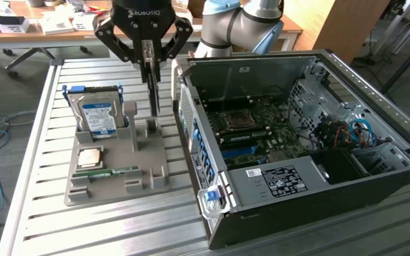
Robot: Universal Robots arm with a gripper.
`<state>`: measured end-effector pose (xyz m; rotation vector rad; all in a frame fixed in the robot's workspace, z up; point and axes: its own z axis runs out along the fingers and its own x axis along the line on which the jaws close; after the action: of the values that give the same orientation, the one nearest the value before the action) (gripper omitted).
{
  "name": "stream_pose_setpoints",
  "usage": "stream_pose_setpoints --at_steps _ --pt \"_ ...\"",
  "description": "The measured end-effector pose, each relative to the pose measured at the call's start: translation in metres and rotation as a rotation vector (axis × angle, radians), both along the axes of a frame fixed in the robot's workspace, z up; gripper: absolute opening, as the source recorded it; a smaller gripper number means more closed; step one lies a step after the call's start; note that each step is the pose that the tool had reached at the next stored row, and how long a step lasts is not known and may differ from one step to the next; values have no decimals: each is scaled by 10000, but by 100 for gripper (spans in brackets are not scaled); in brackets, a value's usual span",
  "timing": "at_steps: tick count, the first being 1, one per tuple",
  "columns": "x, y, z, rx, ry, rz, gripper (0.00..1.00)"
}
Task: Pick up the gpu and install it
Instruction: 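Pick up the gpu and move the gpu toward the slot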
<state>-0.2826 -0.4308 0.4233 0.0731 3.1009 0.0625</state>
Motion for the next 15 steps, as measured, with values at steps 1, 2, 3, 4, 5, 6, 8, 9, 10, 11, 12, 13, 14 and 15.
stream_pose_setpoints --at_steps 1,2,3,4,5,6,8,9,10,11,12,13,14,15 --pt "0 0 22 0 1 0 26" --pt "0 0 47 1 0 0 26" --pt "0 0 62 0 0 0 26" --pt "0 0 65 2 -1 1 26" --pt "0 0 65 2 -1 0 26" --pt "0 0 65 1 -1 1 26" --pt "0 0 66 1 0 0 26" --pt "2 1 67 0 1 0 26" --pt "10 1 67 -1 2 -1 26" --pt "21 1 67 0 1 -1 26" --pt "39 0 66 1 0 0 26" --pt "62 0 66 1 0 0 26" --pt "89 0 66 1 -1 1 26" --pt "119 0 66 0 0 1 26"
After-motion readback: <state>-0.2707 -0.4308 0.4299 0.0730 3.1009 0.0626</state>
